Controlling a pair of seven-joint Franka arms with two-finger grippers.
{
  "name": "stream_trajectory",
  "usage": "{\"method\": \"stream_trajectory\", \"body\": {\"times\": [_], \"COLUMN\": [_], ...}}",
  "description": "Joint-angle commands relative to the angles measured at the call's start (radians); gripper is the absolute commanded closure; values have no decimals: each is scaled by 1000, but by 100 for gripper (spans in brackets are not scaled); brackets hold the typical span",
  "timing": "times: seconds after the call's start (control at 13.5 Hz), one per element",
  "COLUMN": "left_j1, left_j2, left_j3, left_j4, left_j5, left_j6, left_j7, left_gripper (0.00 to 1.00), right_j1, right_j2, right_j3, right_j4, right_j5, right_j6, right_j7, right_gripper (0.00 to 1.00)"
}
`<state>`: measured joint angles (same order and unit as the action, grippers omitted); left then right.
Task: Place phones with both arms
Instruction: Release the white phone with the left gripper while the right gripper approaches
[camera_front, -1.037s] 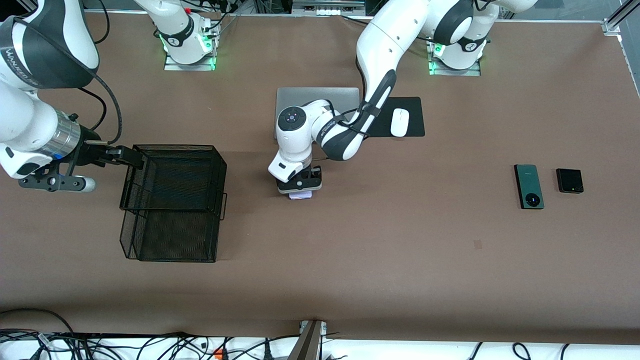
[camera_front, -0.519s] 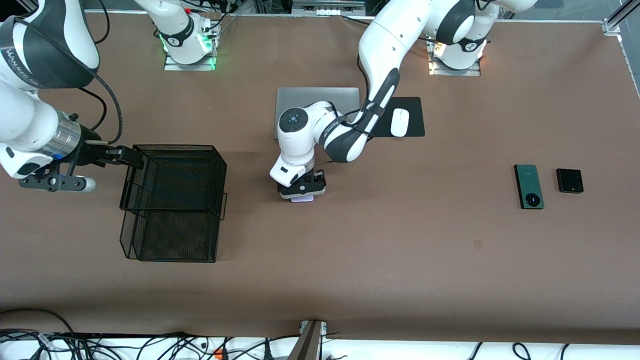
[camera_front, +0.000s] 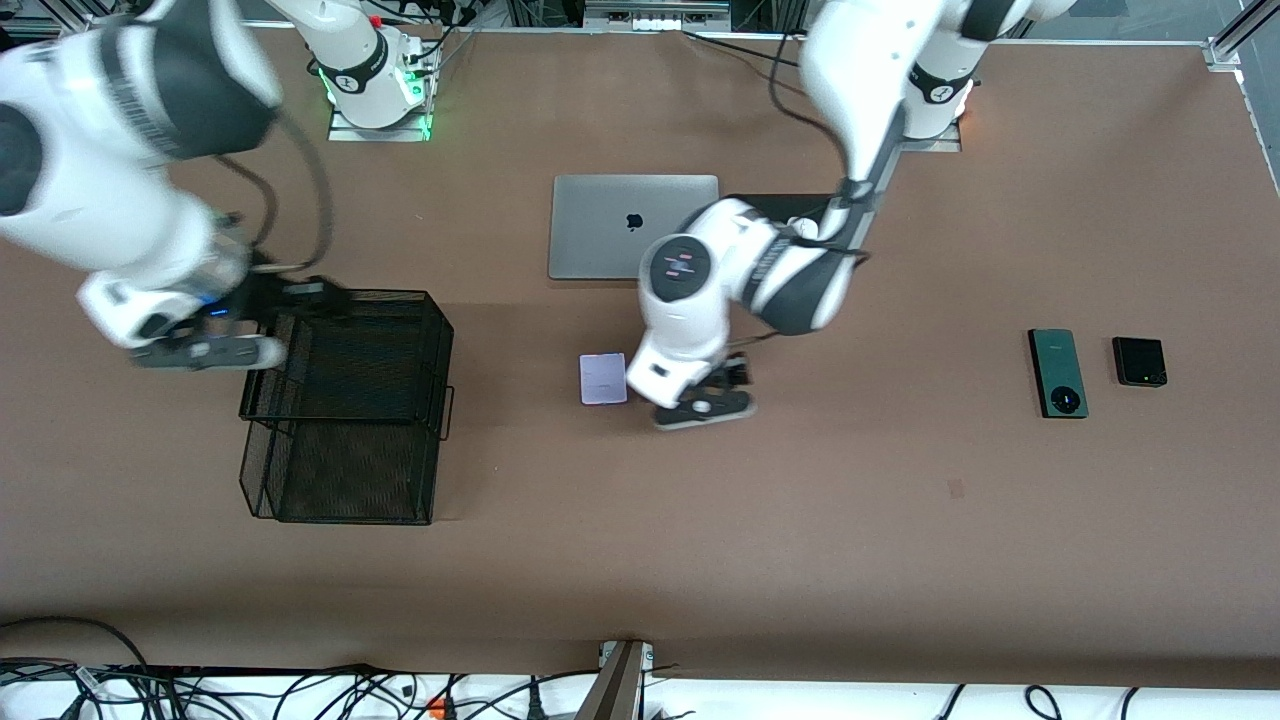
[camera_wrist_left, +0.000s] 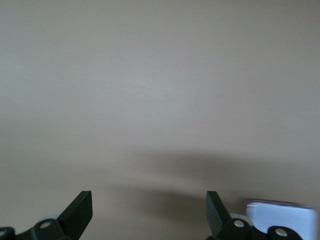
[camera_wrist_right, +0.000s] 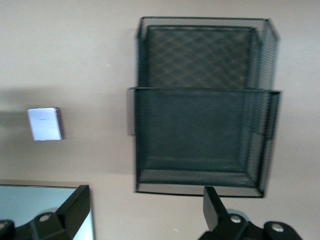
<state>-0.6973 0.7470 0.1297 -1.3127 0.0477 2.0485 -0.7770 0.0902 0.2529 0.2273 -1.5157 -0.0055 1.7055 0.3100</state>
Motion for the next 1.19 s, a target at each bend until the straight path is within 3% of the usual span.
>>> {"method": "stream_trajectory", "body": {"times": [0.0,0.22,0.52,0.81,1.11], "left_j1": [114,257,480,672,794], "left_j2": [-268,-365,-457,-454,-445], "left_j3": [-18,-18,-18,-15,-18], "left_j4": [-322,-430,-526,-545,-611], "left_j5": [-15,-15,-3,0,58], "left_j6": [12,12,2,16,137], "left_j7": [186,364,695,884,1017], "left_gripper": [0,0,0,0,0], "right_j1": [130,250,315,364,401], "right_j2": [74,166,320,463,523], "right_j3": [-2,-2,-2,-6,-11], "right_j4": [46,46,46,46,45], "right_j5": [-21,-13,-25,-68,-93], "right_j6": [41,170,323,534,605], "right_j7": [174,224,219,218,282], "right_gripper": [0,0,0,0,0]}}
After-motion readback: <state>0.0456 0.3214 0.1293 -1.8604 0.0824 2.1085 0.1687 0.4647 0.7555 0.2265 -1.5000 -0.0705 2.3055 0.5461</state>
